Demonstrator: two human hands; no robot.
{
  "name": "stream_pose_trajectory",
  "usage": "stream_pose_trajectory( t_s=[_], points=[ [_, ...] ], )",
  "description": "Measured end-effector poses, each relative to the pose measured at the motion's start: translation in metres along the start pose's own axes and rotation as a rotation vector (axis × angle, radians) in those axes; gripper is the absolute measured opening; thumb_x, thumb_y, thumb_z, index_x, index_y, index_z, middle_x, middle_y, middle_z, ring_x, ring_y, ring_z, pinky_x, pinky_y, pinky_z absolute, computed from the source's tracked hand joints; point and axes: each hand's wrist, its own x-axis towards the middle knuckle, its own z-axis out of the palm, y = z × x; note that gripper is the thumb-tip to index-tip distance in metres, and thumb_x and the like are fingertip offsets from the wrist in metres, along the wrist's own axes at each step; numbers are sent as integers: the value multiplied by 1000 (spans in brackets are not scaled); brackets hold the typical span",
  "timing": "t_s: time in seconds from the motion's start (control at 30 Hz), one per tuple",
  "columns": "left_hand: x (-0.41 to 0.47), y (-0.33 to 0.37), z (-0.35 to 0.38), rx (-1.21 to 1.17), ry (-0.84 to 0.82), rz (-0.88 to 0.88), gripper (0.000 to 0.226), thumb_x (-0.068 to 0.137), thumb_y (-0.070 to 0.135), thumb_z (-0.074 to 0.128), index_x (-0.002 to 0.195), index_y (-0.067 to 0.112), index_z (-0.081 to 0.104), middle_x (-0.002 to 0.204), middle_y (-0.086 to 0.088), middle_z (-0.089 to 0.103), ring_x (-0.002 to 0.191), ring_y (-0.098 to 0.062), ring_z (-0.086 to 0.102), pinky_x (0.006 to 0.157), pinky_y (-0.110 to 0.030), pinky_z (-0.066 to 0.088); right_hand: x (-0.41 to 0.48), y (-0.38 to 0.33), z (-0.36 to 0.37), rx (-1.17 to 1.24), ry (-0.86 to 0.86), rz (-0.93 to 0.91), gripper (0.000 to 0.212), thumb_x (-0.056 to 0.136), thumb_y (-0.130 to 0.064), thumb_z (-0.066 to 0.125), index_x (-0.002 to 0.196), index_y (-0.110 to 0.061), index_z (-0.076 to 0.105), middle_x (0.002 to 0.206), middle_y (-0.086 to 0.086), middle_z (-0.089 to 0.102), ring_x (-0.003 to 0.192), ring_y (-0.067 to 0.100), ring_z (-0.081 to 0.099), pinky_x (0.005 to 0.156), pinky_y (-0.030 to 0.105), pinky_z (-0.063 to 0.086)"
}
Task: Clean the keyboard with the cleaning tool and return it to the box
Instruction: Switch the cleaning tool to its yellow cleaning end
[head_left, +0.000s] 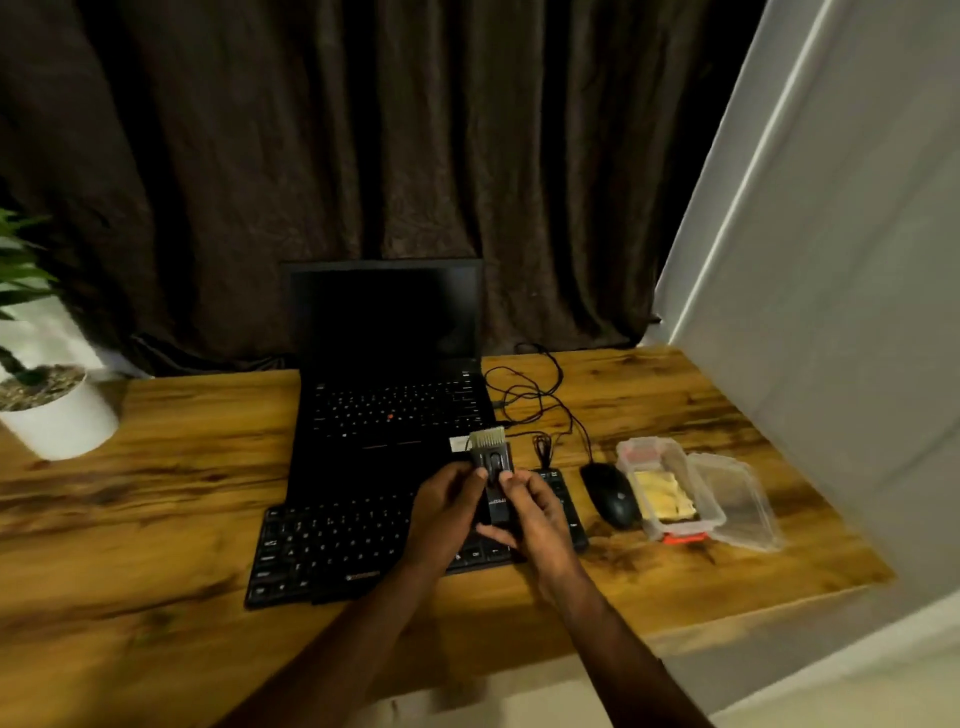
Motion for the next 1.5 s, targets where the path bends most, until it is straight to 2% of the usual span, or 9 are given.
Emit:
stream_pose_trajectory(
  t_s=[0.17, 0.33, 0.53, 0.73, 0.87, 1.07, 1.2, 1.37, 1.5],
  points=[
    [-1, 6, 28, 125, -107, 93, 10, 100, 27, 57, 107, 33, 62, 99, 12, 68, 88, 10, 63, 71, -11, 49, 1, -9, -21, -77, 179, -13, 48, 80, -50, 70, 96, -5, 64, 105, 26, 65, 101, 34, 69, 76, 56, 59],
    [-6, 4, 55, 136, -91, 75, 11, 99, 26, 59, 107, 26, 67, 96, 9, 71, 86, 6, 64, 75, -21, 53, -4, -13, -48, -100, 203, -13, 66, 69, -64, 75, 95, -4, 64, 89, 15, 59, 88, 26, 64, 73, 48, 59],
    [-9, 4, 77, 154, -91, 104, 11, 99, 22, 59, 100, 20, 70, 85, 8, 70, 77, 5, 64, 63, -11, 44, -12, -18, -68, -4, 203, -46, 22, 86, -32, 72, 87, -11, 67, 75, 4, 59, 79, 20, 61, 64, 37, 57],
    [-10, 5, 92, 138, -93, 79, 13, 100, 24, 58, 101, 20, 70, 87, 5, 71, 78, -3, 66, 66, -21, 50, -15, -18, -85, 13, 187, -44, 27, 88, -22, 72, 105, -1, 68, 80, 6, 64, 80, 20, 64, 57, 28, 56],
    [-11, 2, 100, 152, -59, 36, 11, 99, 23, 59, 99, 21, 70, 79, 9, 67, 67, 4, 60, 58, -14, 42, -15, -14, -98, 4, 130, -15, 23, 89, -16, 70, 108, -3, 68, 86, 9, 66, 82, 18, 66, 56, 26, 57],
    [-17, -16, 109, 198, -74, -108, 18, 97, 30, 62, 107, 18, 71, 95, 0, 72, 88, -16, 68, 80, -42, 58, -20, 6, -120, -157, 199, -46, 23, 86, -22, 75, 105, -9, 72, 94, 22, 71, 80, 27, 68, 68, 39, 56],
    [-29, -22, 115, 288, -142, -128, 26, 98, 26, 62, 122, 21, 65, 114, 3, 67, 101, -11, 63, 74, -15, 47, -27, 23, -149, -327, 397, -78, 20, 80, -24, 81, 87, -8, 72, 83, 17, 74, 77, 36, 72, 64, 44, 61],
    [-46, -28, 129, 372, -307, -81, 30, 99, 24, 60, 128, 21, 63, 121, 5, 66, 104, -3, 60, 77, -4, 42, -32, 20, -160, -533, 469, -98, 7, 83, -16, 77, 88, -10, 75, 80, 1, 75, 72, 13, 71, 61, 13, 53],
    [-58, -31, 144, 377, -396, -89, 38, 97, 21, 61, 134, 28, 58, 127, 9, 63, 112, -2, 58, 93, -12, 42, -33, 20, -160, -688, 466, -141, 4, 85, -19, 75, 88, -16, 77, 77, -6, 75, 67, -1, 67, 59, 9, 45]
  ],
)
